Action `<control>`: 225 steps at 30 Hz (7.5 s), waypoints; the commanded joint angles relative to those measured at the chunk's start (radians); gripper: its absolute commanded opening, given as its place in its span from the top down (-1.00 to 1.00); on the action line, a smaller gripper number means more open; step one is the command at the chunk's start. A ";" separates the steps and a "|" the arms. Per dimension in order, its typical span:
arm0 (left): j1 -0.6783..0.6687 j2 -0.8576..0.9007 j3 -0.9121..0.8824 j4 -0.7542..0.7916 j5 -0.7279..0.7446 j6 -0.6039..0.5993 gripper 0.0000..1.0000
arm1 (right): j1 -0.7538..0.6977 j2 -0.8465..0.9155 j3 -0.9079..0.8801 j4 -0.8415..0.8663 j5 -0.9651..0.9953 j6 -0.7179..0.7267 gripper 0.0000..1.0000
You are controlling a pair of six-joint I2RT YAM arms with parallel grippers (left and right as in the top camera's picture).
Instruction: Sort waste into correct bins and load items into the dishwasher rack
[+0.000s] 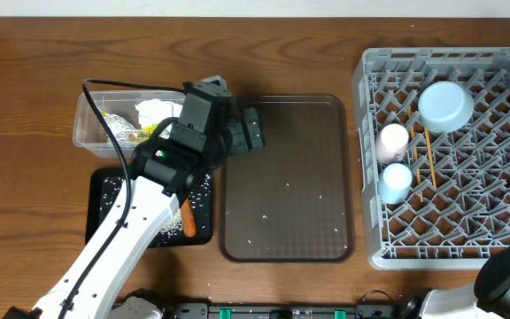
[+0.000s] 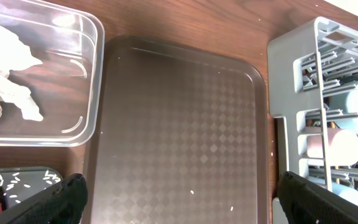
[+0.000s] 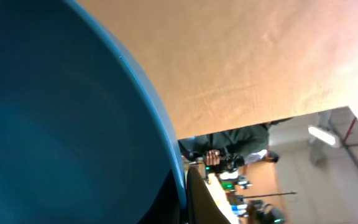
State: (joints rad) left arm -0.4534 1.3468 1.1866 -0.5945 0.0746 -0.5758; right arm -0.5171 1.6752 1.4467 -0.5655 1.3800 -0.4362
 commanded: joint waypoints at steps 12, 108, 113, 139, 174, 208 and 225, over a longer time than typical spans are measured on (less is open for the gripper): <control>0.000 -0.002 0.011 0.000 -0.013 0.006 -1.00 | 0.140 0.010 -0.164 0.045 -0.053 -0.033 0.99; 0.000 -0.002 0.011 0.000 -0.013 0.006 -0.99 | 0.706 -1.392 -0.493 -0.055 -1.228 0.406 -0.98; 0.000 -0.002 0.011 0.000 -0.013 0.006 -0.99 | 0.667 -1.566 -0.775 0.134 -1.265 0.406 -0.98; 0.000 -0.002 0.010 0.000 -0.013 0.006 -0.99 | 0.581 -1.670 -1.441 0.489 -1.385 0.507 -0.98; -0.003 -0.138 0.010 -0.055 -0.026 0.006 -0.99 | 0.581 -1.670 -1.441 0.491 -1.385 0.435 -0.98; 0.293 -1.345 -0.788 0.092 -0.082 -0.006 -0.99 | 0.581 -1.670 -1.441 0.491 -1.385 0.435 -0.99; 0.293 -1.345 -1.140 0.603 -0.079 0.037 -0.99 | 0.581 -1.670 -1.441 0.491 -1.385 0.435 -0.99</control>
State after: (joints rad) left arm -0.1654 0.0101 0.0639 0.0010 -0.0036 -0.5755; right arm 0.0814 0.0120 0.0071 -0.0708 -0.0013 0.0109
